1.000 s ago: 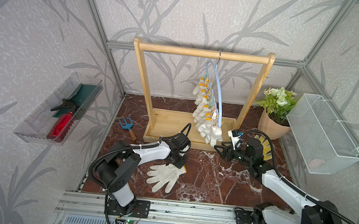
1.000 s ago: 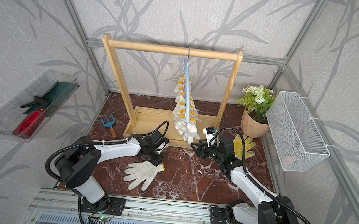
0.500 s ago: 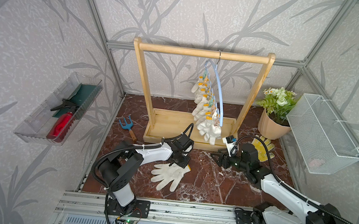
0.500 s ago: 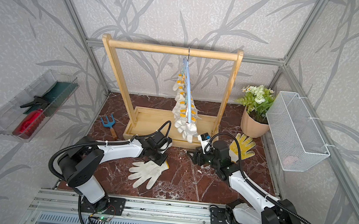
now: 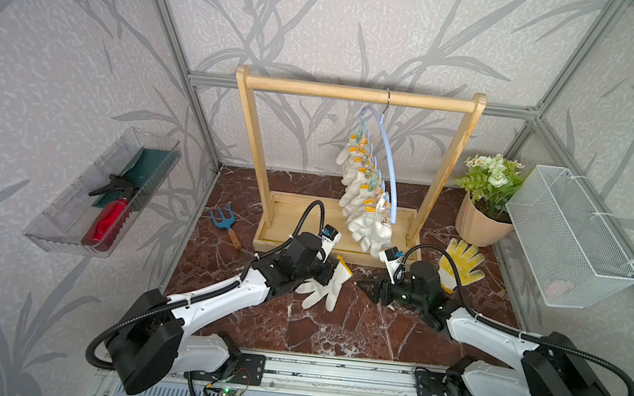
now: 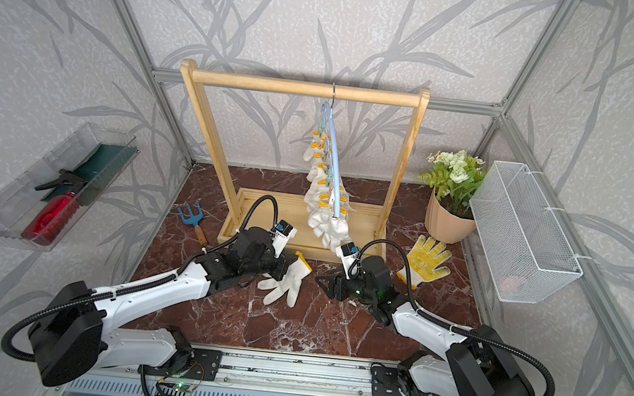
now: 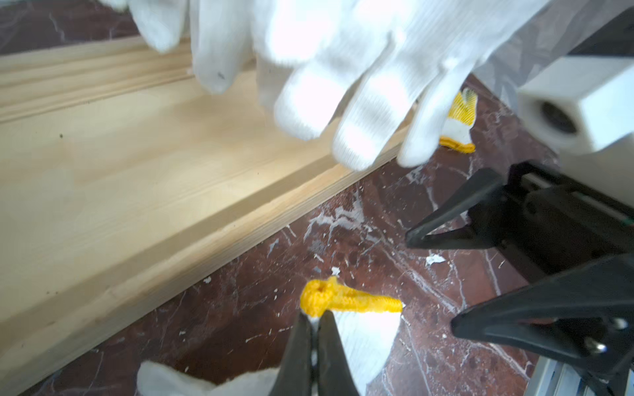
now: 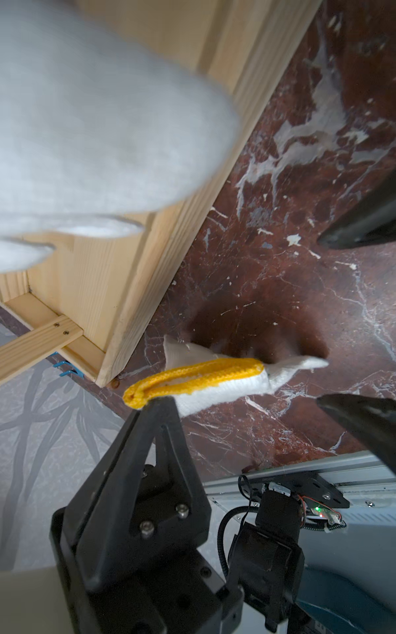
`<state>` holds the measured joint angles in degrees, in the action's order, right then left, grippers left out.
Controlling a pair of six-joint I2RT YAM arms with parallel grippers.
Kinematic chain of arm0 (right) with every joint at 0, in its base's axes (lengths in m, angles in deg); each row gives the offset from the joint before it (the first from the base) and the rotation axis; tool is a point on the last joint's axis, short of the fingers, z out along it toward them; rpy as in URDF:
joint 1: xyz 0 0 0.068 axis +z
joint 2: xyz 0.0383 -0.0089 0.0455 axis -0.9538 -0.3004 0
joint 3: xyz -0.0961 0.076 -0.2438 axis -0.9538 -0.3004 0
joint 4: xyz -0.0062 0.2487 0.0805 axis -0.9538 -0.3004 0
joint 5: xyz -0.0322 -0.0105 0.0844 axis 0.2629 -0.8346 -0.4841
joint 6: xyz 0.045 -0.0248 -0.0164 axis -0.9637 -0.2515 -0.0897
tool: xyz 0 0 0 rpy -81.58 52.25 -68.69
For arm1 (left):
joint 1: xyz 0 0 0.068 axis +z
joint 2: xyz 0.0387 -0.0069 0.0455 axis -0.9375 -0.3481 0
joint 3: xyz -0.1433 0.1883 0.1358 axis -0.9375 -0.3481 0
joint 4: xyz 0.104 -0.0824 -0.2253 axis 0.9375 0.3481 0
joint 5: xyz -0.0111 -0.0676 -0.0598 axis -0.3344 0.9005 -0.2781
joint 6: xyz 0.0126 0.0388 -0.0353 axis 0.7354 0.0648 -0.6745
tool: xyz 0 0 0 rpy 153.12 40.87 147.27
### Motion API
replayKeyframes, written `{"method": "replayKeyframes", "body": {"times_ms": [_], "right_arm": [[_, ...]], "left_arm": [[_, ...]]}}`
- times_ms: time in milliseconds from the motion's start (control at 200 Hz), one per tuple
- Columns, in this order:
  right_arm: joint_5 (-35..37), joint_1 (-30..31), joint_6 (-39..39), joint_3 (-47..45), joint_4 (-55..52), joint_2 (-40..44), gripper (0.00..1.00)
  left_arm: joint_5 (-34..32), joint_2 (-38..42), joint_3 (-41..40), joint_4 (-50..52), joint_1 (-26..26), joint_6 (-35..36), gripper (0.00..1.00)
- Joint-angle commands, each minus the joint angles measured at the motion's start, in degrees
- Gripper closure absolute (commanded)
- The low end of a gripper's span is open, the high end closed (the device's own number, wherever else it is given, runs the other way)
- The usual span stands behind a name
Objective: Clip the gloves onto a hanger to dry
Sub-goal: Pick up the glove from the center of the board.
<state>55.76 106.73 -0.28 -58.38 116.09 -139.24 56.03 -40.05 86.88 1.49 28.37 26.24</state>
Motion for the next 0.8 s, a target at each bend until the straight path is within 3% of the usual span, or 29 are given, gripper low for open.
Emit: {"method": "replayKeyframes", "body": {"times_ms": [0, 160, 330, 525, 795], "right_arm": [[-2.17, 1.06, -3.93, 1.47, 11.53, -2.3, 0.35], [-0.28, 3.55, -6.28, 1.97, 20.2, -5.67, 0.37], [3.83, 4.76, -8.25, 1.06, 28.84, -7.65, 0.47], [9.47, 5.66, -6.03, 0.3, 27.3, -4.85, 0.55], [9.94, 5.6, -5.42, 0.57, 25.9, -3.59, 0.67]], "left_arm": [[1.36, 1.81, -1.11, -7.48, -0.32, 0.15, 1.0], [1.71, 2.41, -1.64, -11.24, -0.25, -0.86, 1.0], [1.7, 2.02, -2.9, -16.3, -0.24, -3.71, 1.0], [0.9, 3.13, -4.47, -18.44, -0.23, -4.68, 1.0], [0.89, 3.16, -4.94, -20.34, -0.3, -5.29, 1.0]]}}
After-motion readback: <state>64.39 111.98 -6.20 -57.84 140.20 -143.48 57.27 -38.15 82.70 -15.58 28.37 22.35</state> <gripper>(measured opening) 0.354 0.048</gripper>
